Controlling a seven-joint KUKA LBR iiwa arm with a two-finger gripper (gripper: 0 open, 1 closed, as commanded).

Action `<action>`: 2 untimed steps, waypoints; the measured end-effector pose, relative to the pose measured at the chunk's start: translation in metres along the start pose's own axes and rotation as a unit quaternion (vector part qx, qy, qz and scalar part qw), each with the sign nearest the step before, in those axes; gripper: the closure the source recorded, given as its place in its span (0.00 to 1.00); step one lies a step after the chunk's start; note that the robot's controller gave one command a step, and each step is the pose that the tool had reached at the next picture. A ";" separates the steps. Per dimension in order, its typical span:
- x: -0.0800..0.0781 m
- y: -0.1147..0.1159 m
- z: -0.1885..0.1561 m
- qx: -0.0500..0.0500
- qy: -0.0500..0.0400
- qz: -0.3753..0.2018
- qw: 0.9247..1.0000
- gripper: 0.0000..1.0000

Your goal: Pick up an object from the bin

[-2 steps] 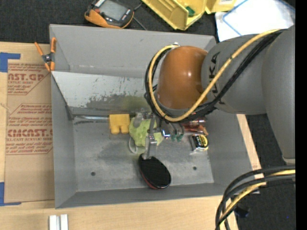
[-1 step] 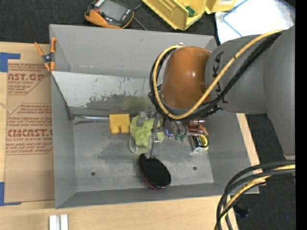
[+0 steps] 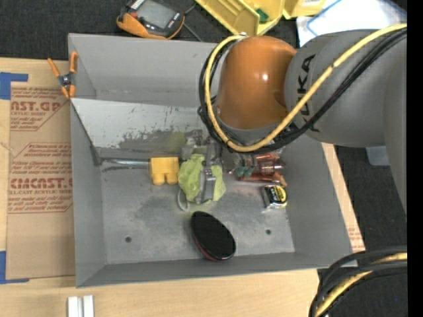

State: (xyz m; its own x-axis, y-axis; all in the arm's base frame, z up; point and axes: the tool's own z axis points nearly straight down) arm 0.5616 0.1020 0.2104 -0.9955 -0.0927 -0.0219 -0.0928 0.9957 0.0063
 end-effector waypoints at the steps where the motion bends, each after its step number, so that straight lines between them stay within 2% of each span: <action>1: 0.005 -0.037 -0.001 0.002 0.006 0.002 1.000 0.00; 2: 0.001 -0.035 0.003 0.001 0.005 0.006 1.000 0.00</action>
Offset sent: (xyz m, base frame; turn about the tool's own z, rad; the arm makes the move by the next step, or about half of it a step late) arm 0.0147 -0.0304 -0.0145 0.0401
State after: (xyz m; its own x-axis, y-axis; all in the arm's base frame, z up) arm 0.5638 0.0674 0.2076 -0.9966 -0.0816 -0.0120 -0.0817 0.9966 0.0050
